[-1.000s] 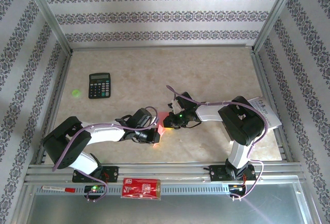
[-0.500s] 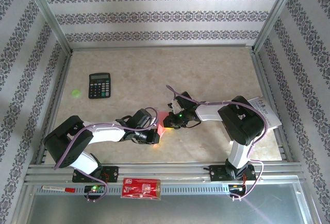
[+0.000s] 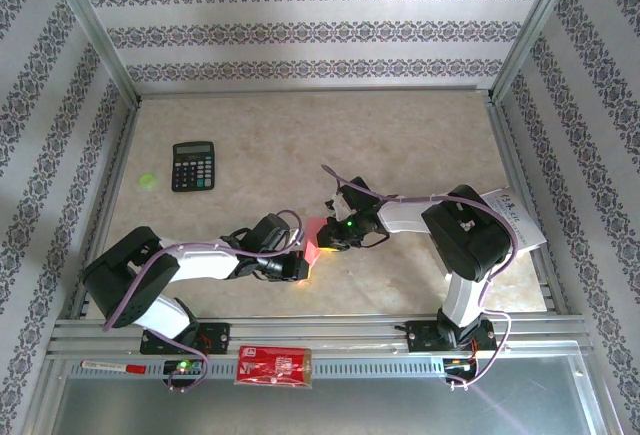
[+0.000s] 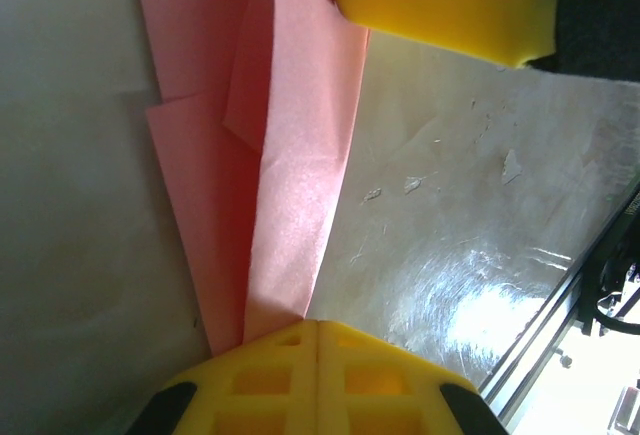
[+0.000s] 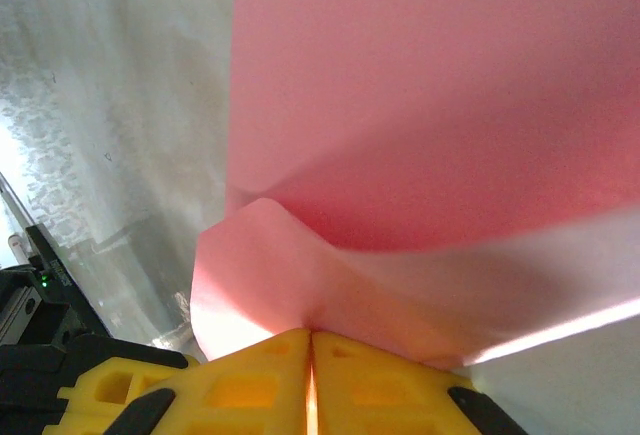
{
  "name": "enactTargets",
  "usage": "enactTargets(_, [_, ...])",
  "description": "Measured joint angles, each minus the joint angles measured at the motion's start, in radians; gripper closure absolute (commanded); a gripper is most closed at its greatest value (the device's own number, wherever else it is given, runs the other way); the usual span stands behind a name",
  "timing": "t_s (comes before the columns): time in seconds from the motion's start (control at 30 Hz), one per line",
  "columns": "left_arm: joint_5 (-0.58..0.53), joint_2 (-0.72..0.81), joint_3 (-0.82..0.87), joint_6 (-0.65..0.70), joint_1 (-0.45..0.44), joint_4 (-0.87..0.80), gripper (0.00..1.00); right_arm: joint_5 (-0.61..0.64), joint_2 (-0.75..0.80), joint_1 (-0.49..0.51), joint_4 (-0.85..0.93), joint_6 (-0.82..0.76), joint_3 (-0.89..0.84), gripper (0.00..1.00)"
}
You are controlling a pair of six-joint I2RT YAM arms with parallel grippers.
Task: Fold a paper plane with a square sheet of paper (pick it up from the middle)
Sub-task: Fold the wing for the fifth time at the center of the table.
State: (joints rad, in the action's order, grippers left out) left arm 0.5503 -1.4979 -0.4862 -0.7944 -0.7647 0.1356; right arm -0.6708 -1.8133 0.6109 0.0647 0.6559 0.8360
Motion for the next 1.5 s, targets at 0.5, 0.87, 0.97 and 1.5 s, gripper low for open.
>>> enactTargets(0.5, [0.011, 0.045, 0.035, -0.007, -0.007, -0.016, 1.00, 0.000, -0.005, 0.000, 0.018, 0.000, 0.010, 0.87])
enactTargets(0.87, [0.051, 0.085, 0.048, 0.005, -0.008, -0.113, 1.00, 0.000, -0.010, 0.000, 0.034, 0.000, 0.021, 0.88])
enactTargets(0.97, [0.065, 0.097, 0.042, 0.020, -0.008, -0.161, 1.00, 0.000, -0.011, 0.000, 0.038, 0.000, 0.023, 0.88])
enactTargets(1.5, [0.097, 0.117, -0.103, 0.038, 0.001, -0.214, 1.00, 0.000, -0.012, 0.000, 0.038, 0.000, 0.023, 0.87])
